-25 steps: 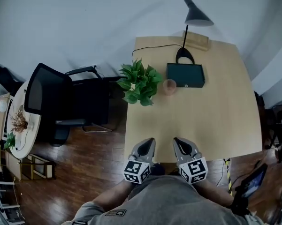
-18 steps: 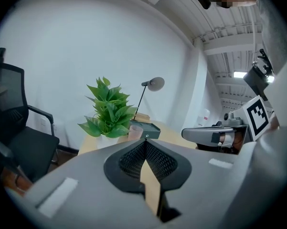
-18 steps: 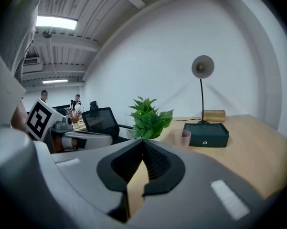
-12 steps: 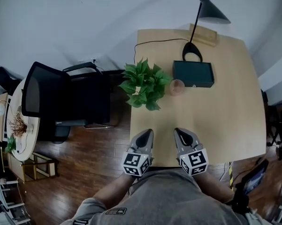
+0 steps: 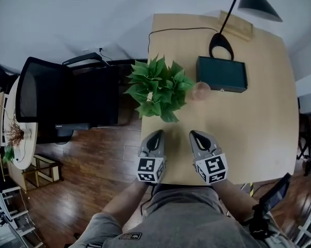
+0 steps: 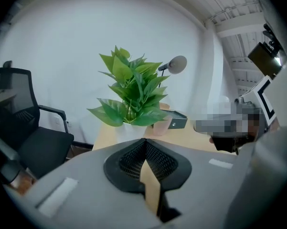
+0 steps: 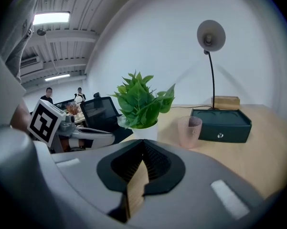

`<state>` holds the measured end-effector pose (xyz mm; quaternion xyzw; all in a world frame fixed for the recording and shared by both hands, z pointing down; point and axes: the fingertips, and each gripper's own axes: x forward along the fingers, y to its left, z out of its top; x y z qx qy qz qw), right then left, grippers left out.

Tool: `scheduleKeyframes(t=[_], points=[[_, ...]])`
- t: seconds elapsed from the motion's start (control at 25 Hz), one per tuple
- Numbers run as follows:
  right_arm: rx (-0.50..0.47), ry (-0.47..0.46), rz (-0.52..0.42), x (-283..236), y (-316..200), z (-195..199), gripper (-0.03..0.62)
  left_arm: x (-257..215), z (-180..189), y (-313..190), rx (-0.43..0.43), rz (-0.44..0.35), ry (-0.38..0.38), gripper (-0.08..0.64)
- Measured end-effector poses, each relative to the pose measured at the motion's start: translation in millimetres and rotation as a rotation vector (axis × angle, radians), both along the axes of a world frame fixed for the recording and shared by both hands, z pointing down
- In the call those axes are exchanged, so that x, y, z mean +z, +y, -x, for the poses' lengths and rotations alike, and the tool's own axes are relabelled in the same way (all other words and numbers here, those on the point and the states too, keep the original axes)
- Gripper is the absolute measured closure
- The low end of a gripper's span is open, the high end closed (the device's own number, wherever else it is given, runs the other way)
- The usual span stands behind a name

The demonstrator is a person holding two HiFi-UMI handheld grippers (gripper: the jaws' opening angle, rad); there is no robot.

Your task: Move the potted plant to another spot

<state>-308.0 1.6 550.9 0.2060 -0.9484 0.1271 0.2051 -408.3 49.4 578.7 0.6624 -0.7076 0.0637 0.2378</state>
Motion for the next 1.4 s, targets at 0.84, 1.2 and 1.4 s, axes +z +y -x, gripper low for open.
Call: scheduleKeyframes(t=[0.84, 1.2, 1.4], points=[[-0.212, 0.098, -0.059, 67.8, -39.2, 71.9, 0.328, 45.9, 52.8, -53.7, 0.072, -0.011, -0.274, 0.288], [-0.417, 0.093, -0.175, 66.3, -50.4, 97.5, 0.198, 38.8, 56.6, -77.5, 0.379, -0.097, -0.323, 0.161], [-0.523, 0.12, -0.229, 71.3, -53.6, 112.1, 0.183, 36.6, 58.4, -90.3, 0.554, -0.09, -0.365, 0.135]])
